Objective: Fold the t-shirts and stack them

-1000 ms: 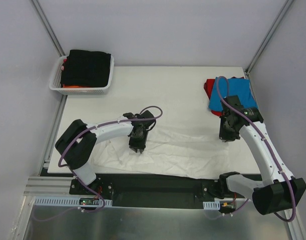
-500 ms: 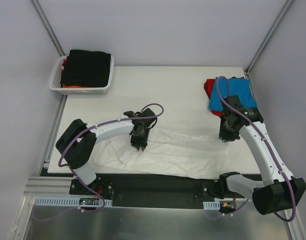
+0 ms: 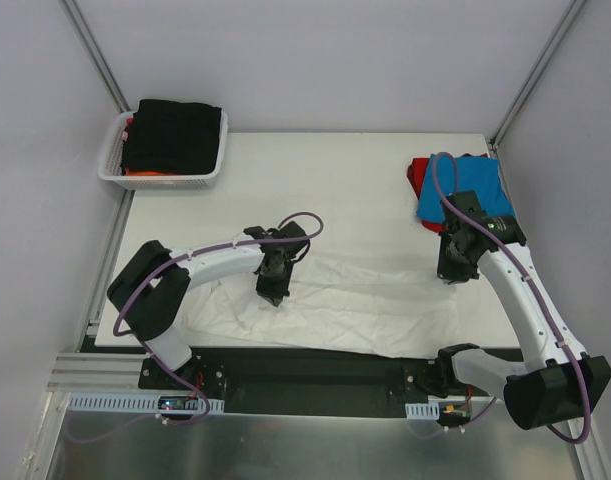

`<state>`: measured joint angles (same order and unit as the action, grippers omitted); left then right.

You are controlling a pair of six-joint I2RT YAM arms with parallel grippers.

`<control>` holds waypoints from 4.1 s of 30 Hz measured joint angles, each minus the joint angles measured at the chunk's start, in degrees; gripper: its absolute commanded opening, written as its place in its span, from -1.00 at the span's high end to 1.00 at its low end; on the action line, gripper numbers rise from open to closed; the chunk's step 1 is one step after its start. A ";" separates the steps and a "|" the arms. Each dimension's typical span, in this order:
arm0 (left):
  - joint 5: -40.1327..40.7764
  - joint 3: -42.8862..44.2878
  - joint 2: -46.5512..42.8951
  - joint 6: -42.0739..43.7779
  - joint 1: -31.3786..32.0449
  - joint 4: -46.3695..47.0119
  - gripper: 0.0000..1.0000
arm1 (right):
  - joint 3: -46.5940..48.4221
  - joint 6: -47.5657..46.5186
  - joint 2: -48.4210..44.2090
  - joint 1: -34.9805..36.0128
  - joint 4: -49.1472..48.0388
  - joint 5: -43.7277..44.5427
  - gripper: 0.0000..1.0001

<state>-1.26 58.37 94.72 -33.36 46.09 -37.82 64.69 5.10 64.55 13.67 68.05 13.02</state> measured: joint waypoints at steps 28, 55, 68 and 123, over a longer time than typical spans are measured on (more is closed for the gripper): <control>-10.25 5.09 -10.12 3.98 0.00 -7.82 1.00 | -0.02 0.85 0.02 0.04 -0.13 -0.22 0.98; -4.33 1.16 -15.26 -0.09 0.00 -13.73 -0.76 | -1.60 1.14 -0.39 0.13 -0.72 -0.61 0.98; -4.37 -2.47 -7.19 -1.62 0.00 -15.50 -0.78 | -4.55 2.40 -9.18 0.20 3.43 -1.73 0.99; 2.62 -10.78 -14.25 -13.46 0.11 1.01 0.60 | -4.55 0.26 -6.78 0.20 3.74 -1.75 0.98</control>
<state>1.37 47.59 80.47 -46.83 46.19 -36.82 60.14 5.37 57.78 13.87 71.79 11.27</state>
